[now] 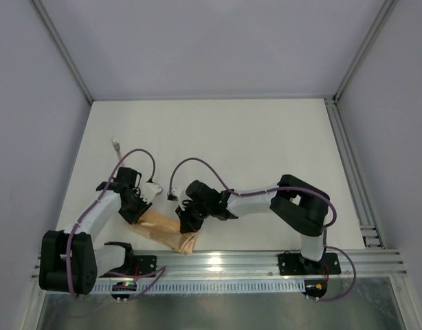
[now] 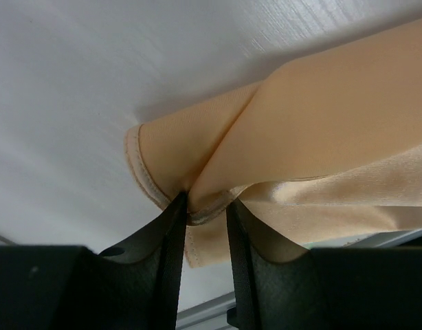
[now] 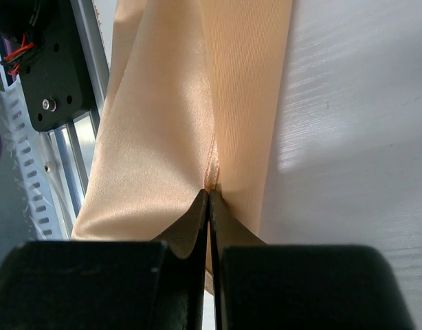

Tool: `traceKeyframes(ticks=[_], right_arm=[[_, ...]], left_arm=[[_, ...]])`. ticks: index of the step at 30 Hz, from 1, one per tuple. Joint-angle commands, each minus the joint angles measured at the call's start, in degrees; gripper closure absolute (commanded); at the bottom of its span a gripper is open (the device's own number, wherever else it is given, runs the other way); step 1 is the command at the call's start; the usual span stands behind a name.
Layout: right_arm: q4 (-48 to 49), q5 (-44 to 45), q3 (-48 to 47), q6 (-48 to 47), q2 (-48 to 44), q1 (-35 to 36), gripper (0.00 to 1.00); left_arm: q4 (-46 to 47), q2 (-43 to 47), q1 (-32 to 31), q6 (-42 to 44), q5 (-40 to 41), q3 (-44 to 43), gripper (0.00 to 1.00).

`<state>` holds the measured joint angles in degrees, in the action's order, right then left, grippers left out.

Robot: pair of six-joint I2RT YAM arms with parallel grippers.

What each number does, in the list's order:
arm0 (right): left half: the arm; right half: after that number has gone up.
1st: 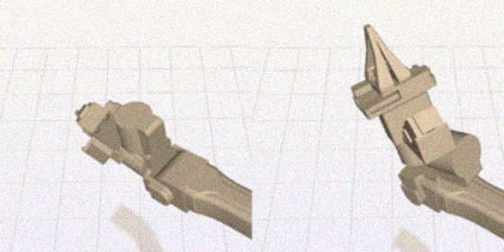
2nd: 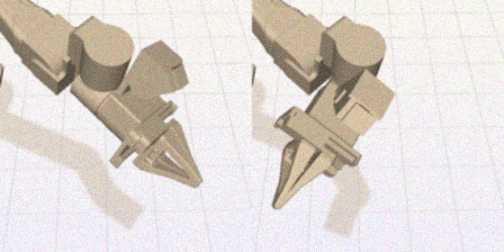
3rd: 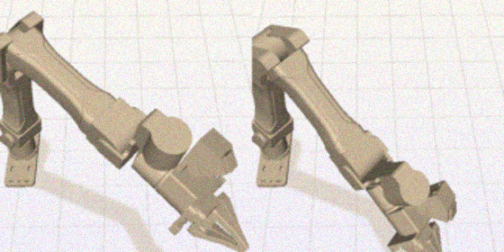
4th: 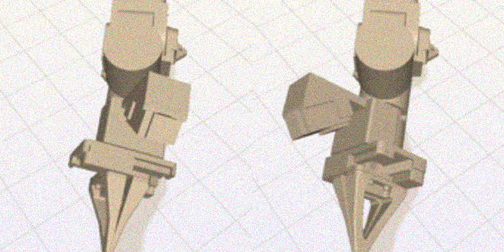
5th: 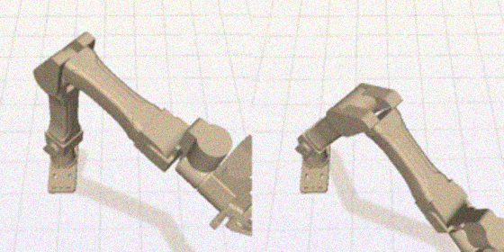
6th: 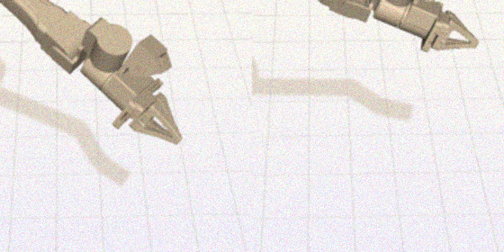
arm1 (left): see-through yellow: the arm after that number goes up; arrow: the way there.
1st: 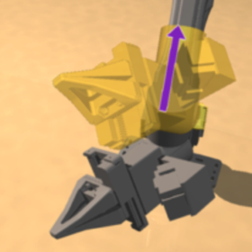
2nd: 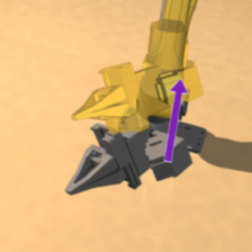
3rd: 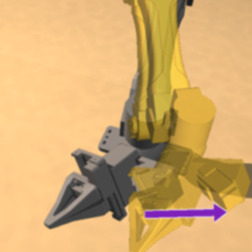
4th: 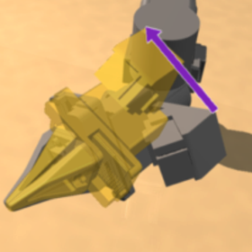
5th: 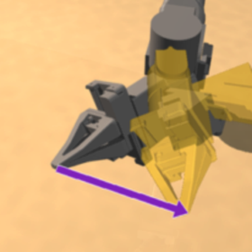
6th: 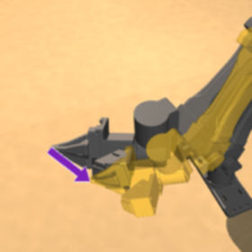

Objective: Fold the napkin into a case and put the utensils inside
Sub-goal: Fold the 2/3-rectangle-folded napkin at the center of the board.

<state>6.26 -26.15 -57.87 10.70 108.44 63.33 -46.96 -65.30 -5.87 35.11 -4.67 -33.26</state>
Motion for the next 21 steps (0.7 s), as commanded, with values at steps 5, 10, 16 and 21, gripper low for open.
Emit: traceKeyframes(ticks=[5, 10, 16, 21], right_arm=[[2.3, 0.2, 1.1, -3.0, -2.9, 1.7, 0.97], [3.1, -1.5, 2.1, -2.5, -3.8, 1.9, 0.84], [-0.7, -0.9, 0.1, -1.5, -14.3, 1.8, 0.63], [-4.2, 0.1, -1.6, 1.2, -17.3, 0.7, 0.50]], left_arm=[[10.0, -5.0, 0.2, 2.2, 2.7, 2.3, 0.70], [12.5, -5.6, 0.2, 1.5, 3.4, 3.4, 0.73], [12.6, -2.1, 0.2, 1.9, 2.6, 3.7, 0.74], [12.9, -2.5, 0.2, 2.0, 2.3, 3.6, 0.76]])
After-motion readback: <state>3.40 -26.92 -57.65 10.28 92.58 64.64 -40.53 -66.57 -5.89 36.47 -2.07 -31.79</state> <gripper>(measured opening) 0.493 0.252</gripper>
